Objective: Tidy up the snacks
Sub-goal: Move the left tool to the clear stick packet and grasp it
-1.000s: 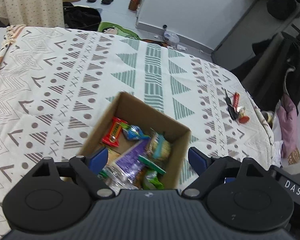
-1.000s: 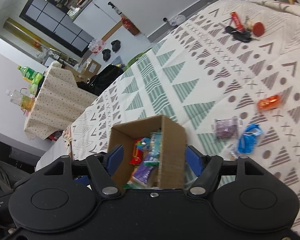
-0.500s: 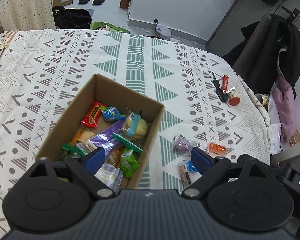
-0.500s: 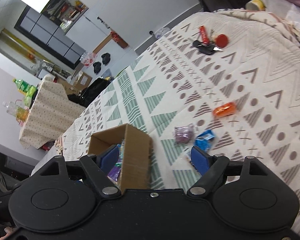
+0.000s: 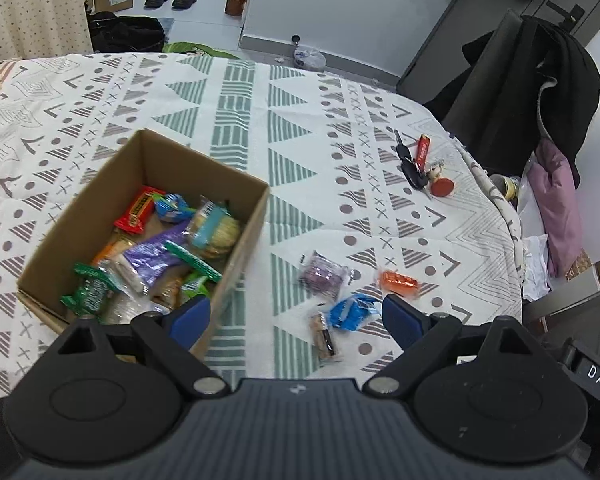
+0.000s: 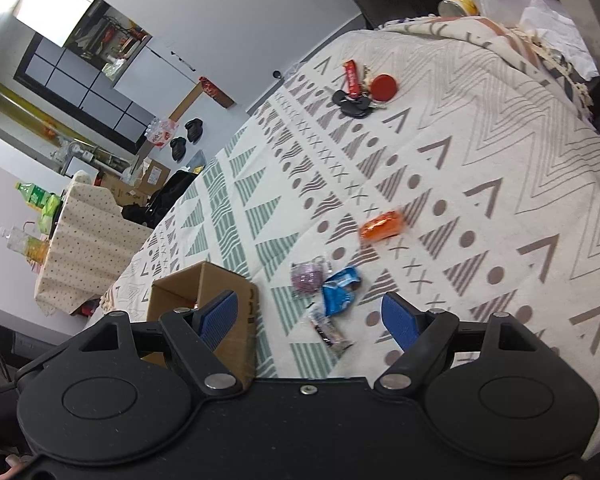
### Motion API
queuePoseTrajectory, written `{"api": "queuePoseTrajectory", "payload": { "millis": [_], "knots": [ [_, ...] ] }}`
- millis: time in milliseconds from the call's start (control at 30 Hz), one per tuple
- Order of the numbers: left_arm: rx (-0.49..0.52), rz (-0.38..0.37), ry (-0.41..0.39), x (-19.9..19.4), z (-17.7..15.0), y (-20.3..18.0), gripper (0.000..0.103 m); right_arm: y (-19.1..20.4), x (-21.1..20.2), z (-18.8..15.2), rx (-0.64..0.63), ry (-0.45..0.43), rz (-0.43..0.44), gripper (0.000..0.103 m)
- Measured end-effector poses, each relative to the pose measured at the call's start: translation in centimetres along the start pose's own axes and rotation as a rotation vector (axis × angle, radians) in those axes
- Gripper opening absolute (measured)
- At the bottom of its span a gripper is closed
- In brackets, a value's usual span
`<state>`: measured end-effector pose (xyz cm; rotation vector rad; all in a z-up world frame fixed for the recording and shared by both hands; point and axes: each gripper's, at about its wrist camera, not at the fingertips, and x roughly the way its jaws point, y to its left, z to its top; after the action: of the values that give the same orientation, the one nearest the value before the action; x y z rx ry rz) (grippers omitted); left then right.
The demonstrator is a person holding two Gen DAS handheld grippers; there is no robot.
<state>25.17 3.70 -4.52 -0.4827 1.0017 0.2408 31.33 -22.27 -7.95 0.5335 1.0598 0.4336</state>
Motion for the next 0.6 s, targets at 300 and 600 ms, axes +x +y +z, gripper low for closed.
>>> {"api": "queuePoseTrajectory", "payload": {
  "millis": [300, 600],
  "knots": [
    [-0.020, -0.017, 0.033, 2.9, -1.1, -1.5, 0.090, -2.6, 1.0, 1.0, 0.029, 0.022, 0.003, 0.078],
    [-0.044, -0.044, 0.092, 6.7, -1.6, -2.1, 0.067, -3.7, 4.1, 1.7, 0.061, 0.089, 0.012, 0.073]
  ]
}}
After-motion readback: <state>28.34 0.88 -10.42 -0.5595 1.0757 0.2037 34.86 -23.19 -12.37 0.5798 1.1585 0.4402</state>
